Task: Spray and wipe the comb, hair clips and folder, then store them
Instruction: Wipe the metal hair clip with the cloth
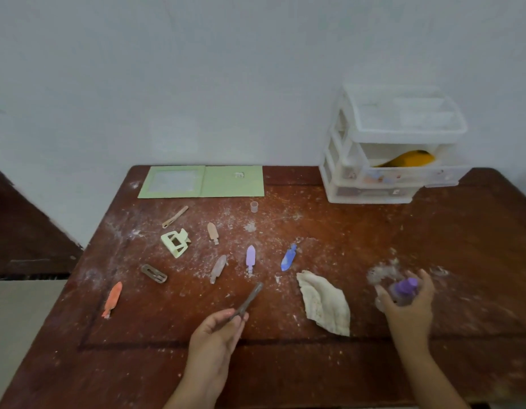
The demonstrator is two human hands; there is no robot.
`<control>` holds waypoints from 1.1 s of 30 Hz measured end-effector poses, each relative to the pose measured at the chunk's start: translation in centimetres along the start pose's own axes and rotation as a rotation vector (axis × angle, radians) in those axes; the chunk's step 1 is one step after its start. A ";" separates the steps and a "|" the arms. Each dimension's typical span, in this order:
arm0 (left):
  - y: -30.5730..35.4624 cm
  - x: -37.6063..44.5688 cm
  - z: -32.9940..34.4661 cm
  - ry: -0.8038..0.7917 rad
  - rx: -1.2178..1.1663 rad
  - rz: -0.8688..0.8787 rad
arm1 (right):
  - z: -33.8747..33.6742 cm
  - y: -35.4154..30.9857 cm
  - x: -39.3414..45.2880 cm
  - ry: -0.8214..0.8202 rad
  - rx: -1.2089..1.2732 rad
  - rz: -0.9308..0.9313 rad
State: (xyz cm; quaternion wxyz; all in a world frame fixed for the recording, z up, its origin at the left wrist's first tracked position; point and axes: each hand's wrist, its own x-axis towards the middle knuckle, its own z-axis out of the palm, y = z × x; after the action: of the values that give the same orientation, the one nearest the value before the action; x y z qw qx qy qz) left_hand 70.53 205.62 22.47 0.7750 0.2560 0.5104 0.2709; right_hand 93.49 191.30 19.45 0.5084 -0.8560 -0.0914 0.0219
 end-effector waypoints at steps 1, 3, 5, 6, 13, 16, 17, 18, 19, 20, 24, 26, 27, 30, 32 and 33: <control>-0.1 0.2 0.2 0.002 0.013 -0.007 | -0.2 -0.1 -0.2 0.048 -0.005 -0.065; -0.3 0.6 0.6 0.005 0.034 -0.012 | -0.5 -0.6 -0.7 0.158 -0.060 -0.289; -0.5 0.9 1.0 -0.010 0.074 -0.022 | -0.6 -1.4 -1.4 0.198 -0.084 -0.552; -0.6 1.0 1.2 -0.015 0.087 -0.031 | -0.3 -1.6 -1.7 0.187 -0.077 -0.683; -0.5 0.5 2.2 -0.064 0.122 -0.109 | 5.9 -0.5 -3.7 -0.283 -0.520 -0.700; -0.2 0.2 1.9 -0.053 0.206 -0.086 | 6.8 0.2 -3.3 -0.451 -0.553 -0.483; -0.1 0.2 1.8 -0.041 0.225 -0.068 | 6.8 -0.2 -3.2 -0.480 -0.502 -0.453; 0.0 0.2 1.6 -0.028 0.238 -0.045 | 6.8 -0.5 -3.0 -0.485 -0.421 -0.435; 0.2 0.2 1.6 -0.014 0.245 -0.017 | 6.6 -1.2 -3.0 -0.487 -0.319 -0.415; 0.3 0.2 1.6 -0.001 0.254 0.012 | 6.2 -2.2 -3.2 -0.492 -0.196 -0.409; 1.0 -0.2 2.5 -0.037 0.294 0.119 | 5.2 -7.1 -5.8 -0.580 0.082 -0.801; 1.4 -0.6 3.0 -0.102 0.341 0.166 | 6.1 -7.3 -6.7 -0.593 0.000 -0.976; 1.6 -0.9 3.1 -0.128 0.368 0.186 | 6.5 -7.2 -6.9 -0.580 -0.032 -1.020; 2.1 -1.4 3.0 -0.191 0.432 0.208 | 6.9 -7.5 -7.2 -0.506 -0.027 -1.082; 2.1 -1.7 3.0 -0.208 0.444 0.195 | 6.9 -7.7 -7.3 -0.461 -0.012 -1.128; 2.0 -1.7 3.1 -0.195 0.426 0.179 | 6.9 -7.8 -7.1 -0.448 -0.018 -1.133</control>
State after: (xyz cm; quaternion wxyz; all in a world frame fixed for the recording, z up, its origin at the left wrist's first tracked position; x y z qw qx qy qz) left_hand 72.50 205.51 26.00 0.7222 0.4825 0.4539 0.1988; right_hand 84.54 199.63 22.54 0.4022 -0.6528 -0.6377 -0.0732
